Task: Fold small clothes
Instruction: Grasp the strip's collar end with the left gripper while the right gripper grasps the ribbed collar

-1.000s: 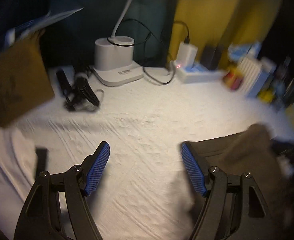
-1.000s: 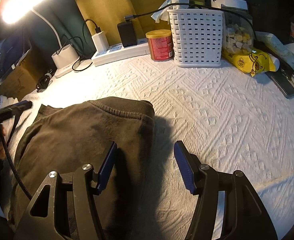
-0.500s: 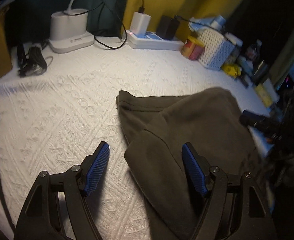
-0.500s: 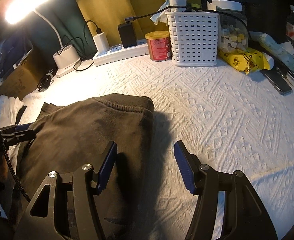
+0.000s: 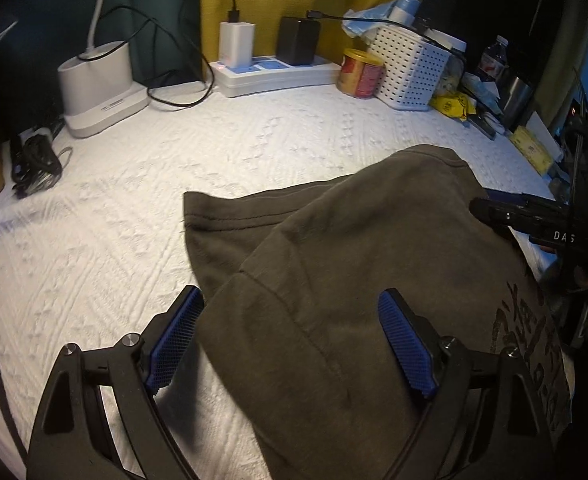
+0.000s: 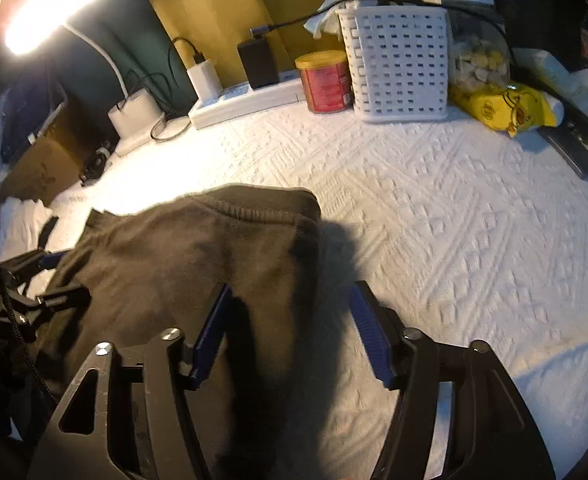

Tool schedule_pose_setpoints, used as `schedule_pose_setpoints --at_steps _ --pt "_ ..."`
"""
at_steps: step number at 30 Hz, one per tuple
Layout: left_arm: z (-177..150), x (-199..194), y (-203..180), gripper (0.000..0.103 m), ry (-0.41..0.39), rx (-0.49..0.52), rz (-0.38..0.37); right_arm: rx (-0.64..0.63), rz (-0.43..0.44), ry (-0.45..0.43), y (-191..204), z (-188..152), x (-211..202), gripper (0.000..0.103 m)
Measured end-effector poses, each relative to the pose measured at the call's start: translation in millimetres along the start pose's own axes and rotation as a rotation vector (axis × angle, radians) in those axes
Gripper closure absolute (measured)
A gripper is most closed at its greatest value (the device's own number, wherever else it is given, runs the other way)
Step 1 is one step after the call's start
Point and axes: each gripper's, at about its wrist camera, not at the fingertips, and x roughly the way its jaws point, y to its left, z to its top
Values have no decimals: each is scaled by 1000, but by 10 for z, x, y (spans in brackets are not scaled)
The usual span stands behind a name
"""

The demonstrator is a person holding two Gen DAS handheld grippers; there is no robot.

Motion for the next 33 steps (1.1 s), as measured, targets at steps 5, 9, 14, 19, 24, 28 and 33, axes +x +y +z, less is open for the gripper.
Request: schedule_pose_setpoints --at_steps 5,9,14,19,24,28,33 --pt "-1 28 -92 15 -6 17 -26 -29 10 19 81 63 77 26" --pt "-4 38 -141 15 -9 30 -40 -64 23 27 168 90 136 26" --pt "1 47 -188 26 -17 60 -34 -124 -12 17 323 71 221 26" --pt "6 41 -202 51 -24 78 -32 -172 -23 27 426 64 277 28" --pt "-1 56 -223 79 -33 71 -60 -203 7 26 483 42 263 48" --pt "-16 60 -286 84 -32 71 -66 -206 64 30 544 12 240 80" --pt "-24 -17 -349 84 -51 69 -70 -221 54 21 624 -9 198 83"
